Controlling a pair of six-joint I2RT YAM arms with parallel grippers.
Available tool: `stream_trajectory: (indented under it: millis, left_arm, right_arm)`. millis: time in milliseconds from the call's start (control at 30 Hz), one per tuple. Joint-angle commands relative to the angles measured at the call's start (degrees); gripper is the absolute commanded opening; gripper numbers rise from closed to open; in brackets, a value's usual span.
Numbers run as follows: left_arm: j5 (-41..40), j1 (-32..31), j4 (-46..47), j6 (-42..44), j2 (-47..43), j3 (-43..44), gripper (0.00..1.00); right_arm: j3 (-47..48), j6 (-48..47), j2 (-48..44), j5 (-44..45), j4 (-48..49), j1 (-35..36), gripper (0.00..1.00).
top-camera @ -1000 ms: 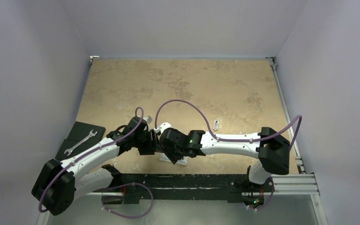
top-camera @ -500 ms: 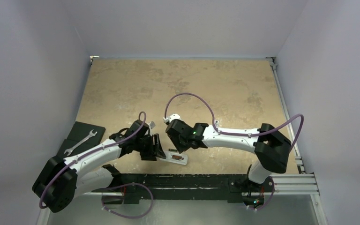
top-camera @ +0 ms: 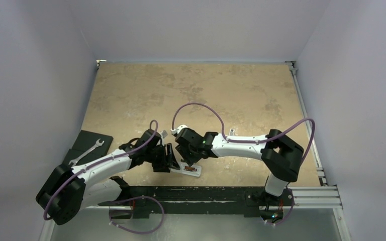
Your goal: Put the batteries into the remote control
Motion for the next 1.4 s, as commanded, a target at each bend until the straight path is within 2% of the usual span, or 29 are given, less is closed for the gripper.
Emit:
stream_trajectory:
  millis: [0, 867, 1367]
  left_arm:
    - [0.44, -0.60, 2.41, -0.86, 0.63, -0.33, 0.55]
    - [-1.01, -1.88, 4.73, -1.95, 2.44, -0.08, 0.55]
    - [-1.48, -2.18, 4.91, -1.68, 3.02, 0.13, 0.55]
  right_arm:
    - [0.47, -1.89, 0.09, -1.99, 2.43, -0.13, 0.51]
    - [0.12, -3.84, 3.66, -2.70, 4.44, -0.13, 0.49]
    - [2.14, -8.13, 6.42, -3.18, 5.37, -0.04, 0.48]
